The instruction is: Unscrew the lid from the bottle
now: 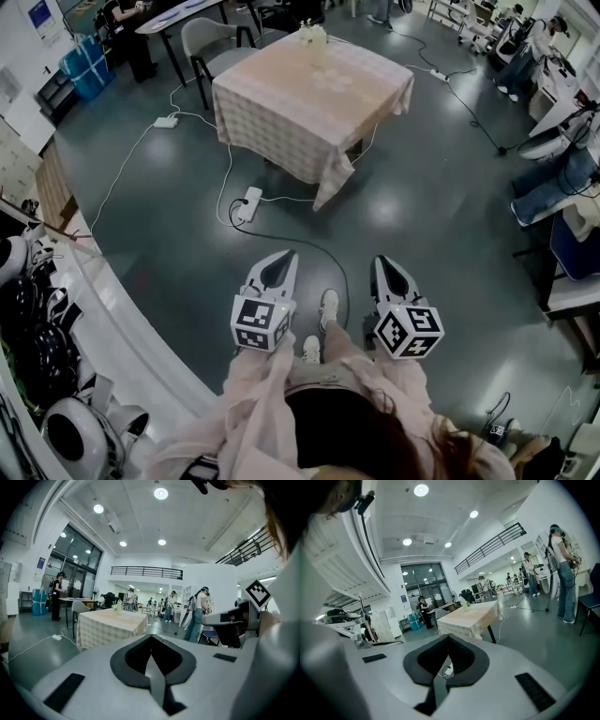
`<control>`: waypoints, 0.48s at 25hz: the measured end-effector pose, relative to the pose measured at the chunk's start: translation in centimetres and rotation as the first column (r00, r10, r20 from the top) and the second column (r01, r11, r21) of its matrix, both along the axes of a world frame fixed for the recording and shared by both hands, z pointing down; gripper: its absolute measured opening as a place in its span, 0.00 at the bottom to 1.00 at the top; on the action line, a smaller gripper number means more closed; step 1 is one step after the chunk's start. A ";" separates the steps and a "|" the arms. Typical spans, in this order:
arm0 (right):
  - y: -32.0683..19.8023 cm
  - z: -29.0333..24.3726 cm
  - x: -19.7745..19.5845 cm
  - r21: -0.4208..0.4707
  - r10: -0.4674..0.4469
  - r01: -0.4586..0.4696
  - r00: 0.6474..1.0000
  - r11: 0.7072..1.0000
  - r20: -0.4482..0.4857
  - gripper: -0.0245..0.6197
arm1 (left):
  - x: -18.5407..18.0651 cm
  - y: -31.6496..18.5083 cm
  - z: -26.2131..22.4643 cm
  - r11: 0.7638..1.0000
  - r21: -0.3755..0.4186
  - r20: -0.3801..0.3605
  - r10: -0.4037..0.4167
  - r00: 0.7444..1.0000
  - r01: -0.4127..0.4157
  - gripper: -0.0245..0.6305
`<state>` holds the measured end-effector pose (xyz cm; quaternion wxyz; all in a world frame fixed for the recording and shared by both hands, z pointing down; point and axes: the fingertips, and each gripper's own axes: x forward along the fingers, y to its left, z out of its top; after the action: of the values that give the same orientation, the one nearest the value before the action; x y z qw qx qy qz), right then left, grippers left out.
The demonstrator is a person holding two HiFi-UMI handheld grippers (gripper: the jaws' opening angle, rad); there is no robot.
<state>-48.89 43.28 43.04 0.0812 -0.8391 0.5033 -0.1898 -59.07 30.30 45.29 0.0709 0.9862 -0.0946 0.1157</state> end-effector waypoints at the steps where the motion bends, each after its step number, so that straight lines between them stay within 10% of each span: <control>1: -0.4 0.0 0.4 -0.001 -0.004 0.004 1.000 1.000 0.001 0.06 | 0.5 -0.3 -0.1 1.000 0.000 0.001 -0.001 1.000 0.001 0.08; 12: -6.4 0.1 7.3 -0.006 -0.064 0.064 0.998 0.998 0.014 0.06 | 7.4 -5.4 -0.3 0.999 0.009 0.008 -0.033 0.999 0.033 0.08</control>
<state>-41.59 36.86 43.17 0.0758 -0.8215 0.5286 -0.1998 -51.70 24.87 45.04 0.0682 0.9843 -0.1117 0.1182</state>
